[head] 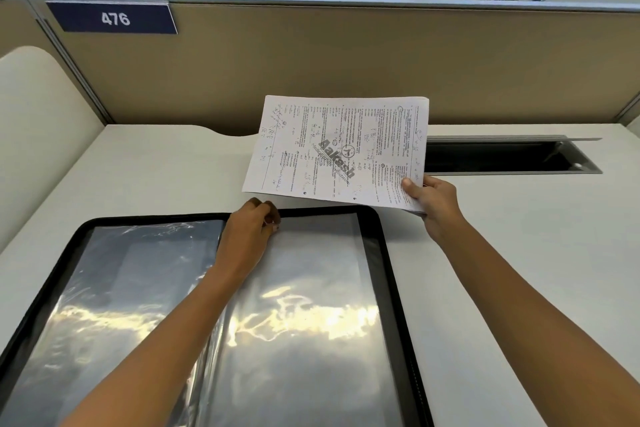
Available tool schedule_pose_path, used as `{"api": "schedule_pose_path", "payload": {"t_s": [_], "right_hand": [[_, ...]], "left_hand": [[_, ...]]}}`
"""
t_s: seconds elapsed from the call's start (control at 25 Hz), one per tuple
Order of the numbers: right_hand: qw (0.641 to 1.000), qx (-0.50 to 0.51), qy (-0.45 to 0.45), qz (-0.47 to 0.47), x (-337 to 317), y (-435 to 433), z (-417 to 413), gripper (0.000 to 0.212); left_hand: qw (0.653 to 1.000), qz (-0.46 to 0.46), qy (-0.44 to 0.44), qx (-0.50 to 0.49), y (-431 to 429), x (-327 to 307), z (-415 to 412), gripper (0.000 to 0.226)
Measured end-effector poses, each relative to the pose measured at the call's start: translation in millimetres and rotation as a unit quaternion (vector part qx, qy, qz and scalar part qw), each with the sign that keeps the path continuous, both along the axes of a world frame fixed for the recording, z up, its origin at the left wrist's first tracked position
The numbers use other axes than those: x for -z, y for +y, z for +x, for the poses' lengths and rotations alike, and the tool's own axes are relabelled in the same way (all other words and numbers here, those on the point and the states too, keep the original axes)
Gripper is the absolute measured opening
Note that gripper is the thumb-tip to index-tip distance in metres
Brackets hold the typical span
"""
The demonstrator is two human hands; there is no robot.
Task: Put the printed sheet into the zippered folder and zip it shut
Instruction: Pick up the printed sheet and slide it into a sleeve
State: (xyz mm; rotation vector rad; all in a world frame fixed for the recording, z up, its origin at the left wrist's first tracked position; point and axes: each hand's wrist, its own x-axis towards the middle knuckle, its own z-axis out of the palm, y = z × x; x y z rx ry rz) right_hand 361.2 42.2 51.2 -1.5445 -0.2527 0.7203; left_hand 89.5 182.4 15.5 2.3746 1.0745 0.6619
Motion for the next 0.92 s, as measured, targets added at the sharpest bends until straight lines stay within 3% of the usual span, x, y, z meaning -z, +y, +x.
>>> {"api": "schedule_pose_path", "payload": {"t_s": [0.2,0.4,0.64,0.8,0.92], "right_hand": [[1.000,-0.008,0.007,0.005,2,-1,-3,0.037],[1.000,0.016,-0.005,-0.003,8,-4,-5,0.036],[0.999,0.050,0.002,0.001,9,-4,-2,0.036],[0.999,0.050,0.009,0.007,9,0,-2,0.035],[0.999,0.050,0.012,0.009,8,3,-4,0.035]], "left_hand": [[1.000,0.005,0.018,-0.006,-2,2,2,0.034],[0.999,0.030,0.003,-0.013,-8,1,3,0.012],[0.999,0.037,0.033,0.020,-4,5,0,0.005],[0.998,-0.030,0.052,0.028,3,-1,-2,0.017],[0.996,-0.085,-0.031,-0.004,9,-11,-1,0.025]]}}
